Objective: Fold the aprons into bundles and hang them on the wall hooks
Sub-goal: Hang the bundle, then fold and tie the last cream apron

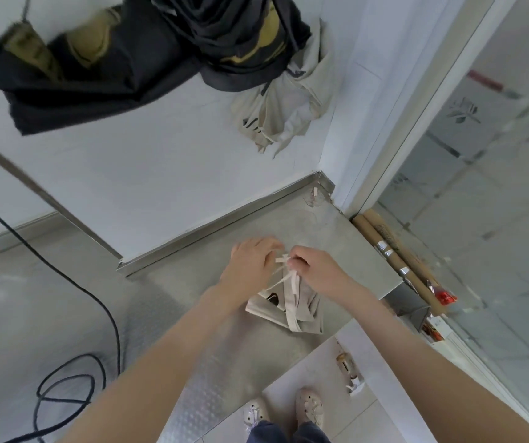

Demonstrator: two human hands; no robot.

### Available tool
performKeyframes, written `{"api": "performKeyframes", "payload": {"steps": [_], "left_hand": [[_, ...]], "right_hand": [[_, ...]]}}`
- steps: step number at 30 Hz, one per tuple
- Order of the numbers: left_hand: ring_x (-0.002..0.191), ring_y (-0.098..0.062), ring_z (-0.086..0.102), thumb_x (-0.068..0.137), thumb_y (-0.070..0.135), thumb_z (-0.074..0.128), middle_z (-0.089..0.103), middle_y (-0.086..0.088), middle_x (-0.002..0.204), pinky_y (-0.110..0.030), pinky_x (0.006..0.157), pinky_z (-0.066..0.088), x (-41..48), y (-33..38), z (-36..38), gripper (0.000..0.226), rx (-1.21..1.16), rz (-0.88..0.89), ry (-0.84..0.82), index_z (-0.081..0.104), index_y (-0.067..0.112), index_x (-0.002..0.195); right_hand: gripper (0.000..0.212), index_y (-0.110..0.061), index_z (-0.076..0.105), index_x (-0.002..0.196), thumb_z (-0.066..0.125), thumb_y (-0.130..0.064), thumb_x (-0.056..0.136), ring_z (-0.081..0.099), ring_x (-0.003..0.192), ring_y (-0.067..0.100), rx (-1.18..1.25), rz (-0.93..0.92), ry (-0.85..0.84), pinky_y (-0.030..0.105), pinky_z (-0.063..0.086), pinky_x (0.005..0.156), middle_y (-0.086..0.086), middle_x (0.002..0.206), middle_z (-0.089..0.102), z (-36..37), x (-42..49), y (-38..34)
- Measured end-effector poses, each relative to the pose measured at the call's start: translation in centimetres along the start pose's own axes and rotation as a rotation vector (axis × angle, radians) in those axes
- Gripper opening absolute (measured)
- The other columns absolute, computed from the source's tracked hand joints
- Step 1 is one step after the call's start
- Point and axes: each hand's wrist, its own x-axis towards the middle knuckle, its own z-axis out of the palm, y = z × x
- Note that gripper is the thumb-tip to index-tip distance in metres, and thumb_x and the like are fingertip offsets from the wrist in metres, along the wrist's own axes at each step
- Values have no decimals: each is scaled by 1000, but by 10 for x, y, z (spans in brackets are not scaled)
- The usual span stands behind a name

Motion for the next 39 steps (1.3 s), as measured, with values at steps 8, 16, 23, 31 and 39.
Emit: {"api": "performKeyframes", "payload": {"steps": [8,16,23,31,39], "left_hand": [[111,-18,48,95,16,44,61,4,115,-38,96,35,36,88,-71,32,-24,213,-13,59,28,121],[102,-18,57,100,34,41,64,-1,116,-41,90,47,57,184,-154,32,-93,247,115,62,17,118],[121,-12,48,99,50,35,53,4,133,-30,94,36,85,218,-209,49,-328,65,-35,51,20,134],[105,-13,57,95,25,57,63,-5,118,-31,101,46,100,247,-190,29,-319,-20,-376,61,9,119],[98,-30,66,95,12,56,70,-14,108,-45,91,53,96,239,-185,21,-824,-200,-220,61,8,115]], "right_hand": [[18,-9,57,79,53,-12,96,42,63,9,-33,-126,146,15,33,61,-5,70,47,-110,-31,-65],[18,-22,62,79,56,-16,95,49,68,3,-136,-325,310,18,38,67,-11,72,55,-224,-59,-148],[26,-25,59,77,56,-4,93,55,73,-9,-104,-533,215,7,39,72,-18,73,60,-278,-90,-181],[17,-16,60,83,55,-4,93,48,76,-8,-207,-645,169,8,35,76,-7,86,51,-304,-95,-175],[20,-23,59,78,56,-10,93,51,74,1,-392,-573,109,17,39,70,-6,82,58,-322,-93,-161]]}}
